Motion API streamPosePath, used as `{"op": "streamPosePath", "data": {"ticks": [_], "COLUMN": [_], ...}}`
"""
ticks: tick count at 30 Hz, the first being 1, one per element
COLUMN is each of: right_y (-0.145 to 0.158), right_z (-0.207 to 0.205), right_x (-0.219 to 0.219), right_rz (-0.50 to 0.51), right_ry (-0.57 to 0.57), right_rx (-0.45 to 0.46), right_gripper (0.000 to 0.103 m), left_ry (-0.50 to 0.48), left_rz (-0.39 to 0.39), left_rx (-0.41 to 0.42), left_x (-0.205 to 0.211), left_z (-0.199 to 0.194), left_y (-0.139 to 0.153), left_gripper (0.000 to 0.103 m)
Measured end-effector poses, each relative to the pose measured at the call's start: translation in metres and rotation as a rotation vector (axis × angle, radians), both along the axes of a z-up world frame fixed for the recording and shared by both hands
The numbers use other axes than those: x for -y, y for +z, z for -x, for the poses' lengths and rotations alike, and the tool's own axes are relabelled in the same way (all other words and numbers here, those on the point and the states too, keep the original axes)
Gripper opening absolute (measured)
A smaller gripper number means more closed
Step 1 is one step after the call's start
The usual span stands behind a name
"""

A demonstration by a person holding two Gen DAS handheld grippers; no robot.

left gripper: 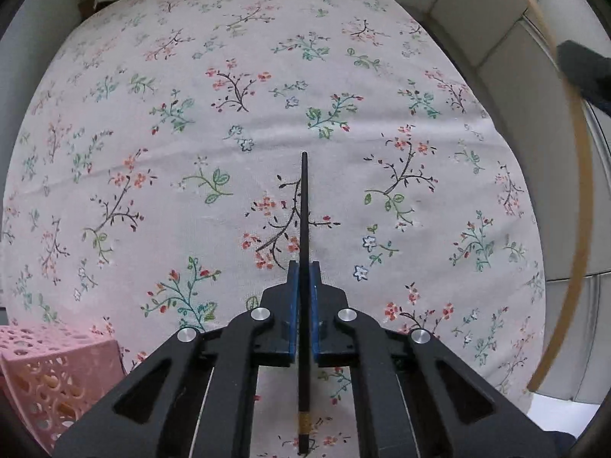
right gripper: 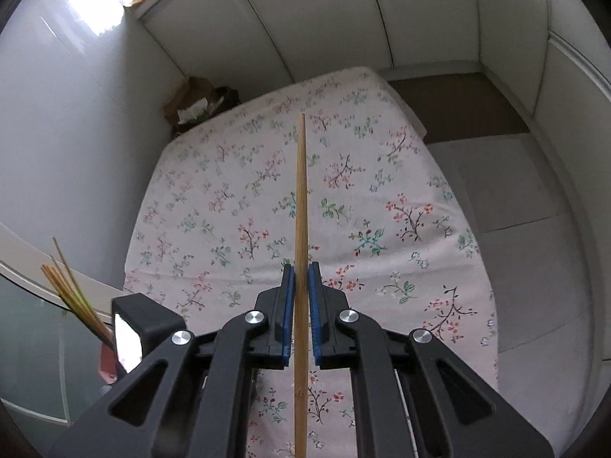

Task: Organize utensils
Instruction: 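Lift the black chopstick with the left tool while the right tool grasps the wooden one, then carry both held chopsticks upright over the pink mesh cup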

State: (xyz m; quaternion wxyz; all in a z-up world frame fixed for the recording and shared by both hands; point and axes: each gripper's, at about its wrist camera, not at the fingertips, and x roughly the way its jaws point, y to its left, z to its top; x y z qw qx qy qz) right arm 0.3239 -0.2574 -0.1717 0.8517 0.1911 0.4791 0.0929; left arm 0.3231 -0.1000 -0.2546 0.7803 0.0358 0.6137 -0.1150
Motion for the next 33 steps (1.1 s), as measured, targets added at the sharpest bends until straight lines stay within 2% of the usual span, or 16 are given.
{"op": "streamPosePath", "data": {"ticks": [3,5,11,14,23,26,33], "right_y": [0.013,0.023,0.039,0.042,0.052,0.056,0.066], "right_z": [0.008,0.012,0.018,0.021,0.025,0.027,0.034], "right_x": [0.005,0.007,0.003,0.002,-0.004,-0.005,-0.014], "right_rz": [-0.014,-0.02,-0.028,-0.028,-0.022,-0.031,-0.05], "right_ry": [-0.002,-0.005,-0.008,-0.018,-0.024,-0.026,-0.042], "right_rx": [0.047,0.084,0.163,0.188,0.252,0.282,0.354], "right_gripper": [0.008,0.008,0.008,0.008,0.007,0.007,0.008], "left_ry": [0.011,0.011,0.02,0.026,0.02,0.013,0.048], "left_rz": [0.037,0.091,0.229,0.241,0.28,0.307,0.354], "left_rx": [0.061,0.098,0.298,0.395,0.497,0.526,0.637], "left_x": [-0.006,-0.009,-0.021,-0.026,-0.027,-0.035,-0.092], "left_z": [0.009,0.015,0.04,0.056,0.061,0.071,0.098], "left_y": [0.02,0.037,0.1,0.119,0.145,0.163,0.211], "left_gripper": [0.004,0.004,0.004,0.004,0.004,0.004,0.004]}}
